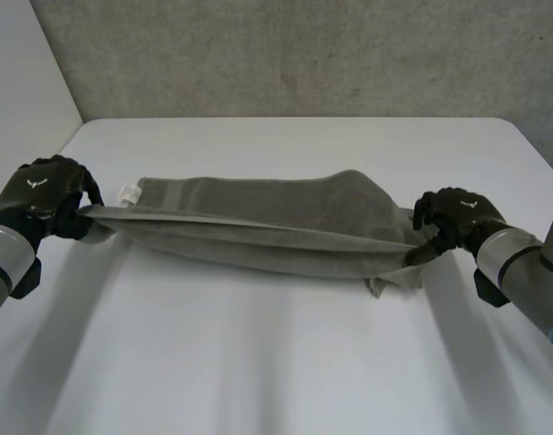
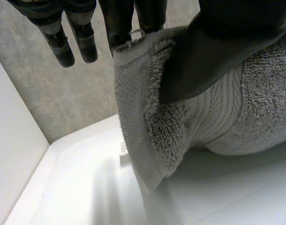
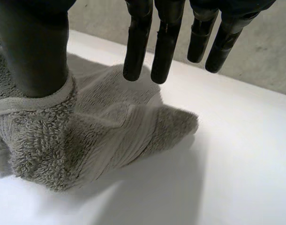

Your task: Fold the towel.

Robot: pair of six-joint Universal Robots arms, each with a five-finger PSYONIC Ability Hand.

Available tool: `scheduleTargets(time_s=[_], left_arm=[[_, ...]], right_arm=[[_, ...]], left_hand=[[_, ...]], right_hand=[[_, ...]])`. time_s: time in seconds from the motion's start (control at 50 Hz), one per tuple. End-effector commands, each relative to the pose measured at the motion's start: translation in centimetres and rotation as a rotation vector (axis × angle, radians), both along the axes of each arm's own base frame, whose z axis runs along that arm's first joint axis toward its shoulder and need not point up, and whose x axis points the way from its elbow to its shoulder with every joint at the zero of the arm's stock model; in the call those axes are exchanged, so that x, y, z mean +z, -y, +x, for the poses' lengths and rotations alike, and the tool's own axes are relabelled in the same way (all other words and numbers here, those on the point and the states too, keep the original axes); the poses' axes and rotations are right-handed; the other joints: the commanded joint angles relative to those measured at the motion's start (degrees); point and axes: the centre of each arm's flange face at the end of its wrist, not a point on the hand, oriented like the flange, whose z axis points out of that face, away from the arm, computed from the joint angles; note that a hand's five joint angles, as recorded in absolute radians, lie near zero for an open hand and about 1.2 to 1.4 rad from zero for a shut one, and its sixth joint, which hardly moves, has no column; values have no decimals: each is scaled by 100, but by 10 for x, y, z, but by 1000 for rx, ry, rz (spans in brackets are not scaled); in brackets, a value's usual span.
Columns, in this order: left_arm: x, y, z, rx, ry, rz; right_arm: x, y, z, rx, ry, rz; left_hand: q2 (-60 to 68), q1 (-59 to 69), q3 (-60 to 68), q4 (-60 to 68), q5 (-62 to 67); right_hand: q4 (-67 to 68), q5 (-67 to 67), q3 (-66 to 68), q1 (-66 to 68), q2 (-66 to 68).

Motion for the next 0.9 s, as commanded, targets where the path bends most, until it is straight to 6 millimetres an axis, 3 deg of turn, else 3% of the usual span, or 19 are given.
scheduleTargets(time_s=[0.02, 0.12, 0.16, 0.18, 0.22, 0.3, 0.34, 0.38, 0.4, 0.44, 0.56, 0.64, 0.68, 0.74, 0.82, 0.86, 0.88, 0.9], left_arm=[[11, -1, -1, -2, -2, -36], [14, -3, -2, -2, -11, -44], [14, -3, -2, -2, -14, -45], [13, -3, -2, -1, -17, -41], [13, -3, -2, -1, -17, -40], [11, -5, -1, 1, -17, -29], [10, -5, -1, 1, -17, -24], [9, -7, -1, -1, -17, -14], [10, -8, -1, -2, -18, -7], [10, -11, -1, -8, -21, 4], [9, -12, -7, -66, -32, 21], [11, -4, -8, -77, -36, 8], [1, 13, -13, -84, -25, 30], [1, 23, -18, -98, -25, 24], [14, 52, -37, -143, -31, -41], [21, 64, -42, -146, -30, -77], [30, 77, -44, -136, -32, -117], [30, 77, -44, -136, -32, -118]], right_arm=[[13, 1, 1, 3, 39, -32], [0, -3, 5, 19, 31, 4], [-18, -5, 7, 29, 22, 54], [-18, -5, 7, 30, 22, 54], [-29, -9, 11, 69, 28, 96], [-26, -12, 13, 122, 52, 109], [-19, -14, 13, 146, 70, 103], [11, -20, 9, 174, 92, 51], [12, -20, 9, 174, 92, 51], [38, -21, 3, 181, 102, -3], [55, -20, 5, 212, 64, -40], [60, -5, 10, 237, -52, -115], [60, 2, 16, 243, -98, -146], [57, 13, 28, 238, -188, -199], [59, 28, 39, 229, -267, -272], [72, 46, 47, 215, -331, -391], [72, 46, 47, 215, -331, -392], [88, 58, 50, 194, -332, -489]], left_hand=[[356, 640, -292, -336, 348], [356, 640, -292, -336, 348], [356, 640, -292, -336, 348], [356, 640, -292, -336, 348], [356, 640, -292, -336, 348], [356, 640, -292, -336, 348], [356, 640, -292, -336, 348], [356, 640, -292, -336, 348], [356, 640, -292, -336, 348], [356, 640, -292, -336, 348], [356, 640, -292, -336, 348], [356, 640, -292, -336, 348], [356, 640, -292, -336, 348], [356, 640, -292, -336, 348], [356, 640, -292, -336, 348], [356, 640, -292, -336, 348], [356, 640, -292, -336, 348], [356, 640, -292, -336, 348]], right_hand=[[-437, 1126, -242, 1026, 1030], [-437, 1345, -242, 1245, 1249], [-437, 2817, -242, 2717, 2721], [-437, 2825, -242, 2725, 2729], [-437, 4045, -242, 3945, 3949], [-437, 4047, -242, 3947, 3951], [-437, 4047, -242, 3947, 3951], [-437, 4047, -242, 3947, 3951], [-437, 4047, -242, 3947, 3951], [-437, 4047, -242, 3947, 3951], [-437, 4047, -242, 3947, 3951], [-437, 4047, -242, 3947, 3951], [-437, 4047, -242, 3947, 3951], [-437, 4047, -242, 3947, 3951], [-437, 4047, -242, 3947, 3951], [-437, 4047, -242, 3947, 3951], [-437, 4047, -242, 3947, 3951], [-437, 4047, -242, 3947, 3951]])
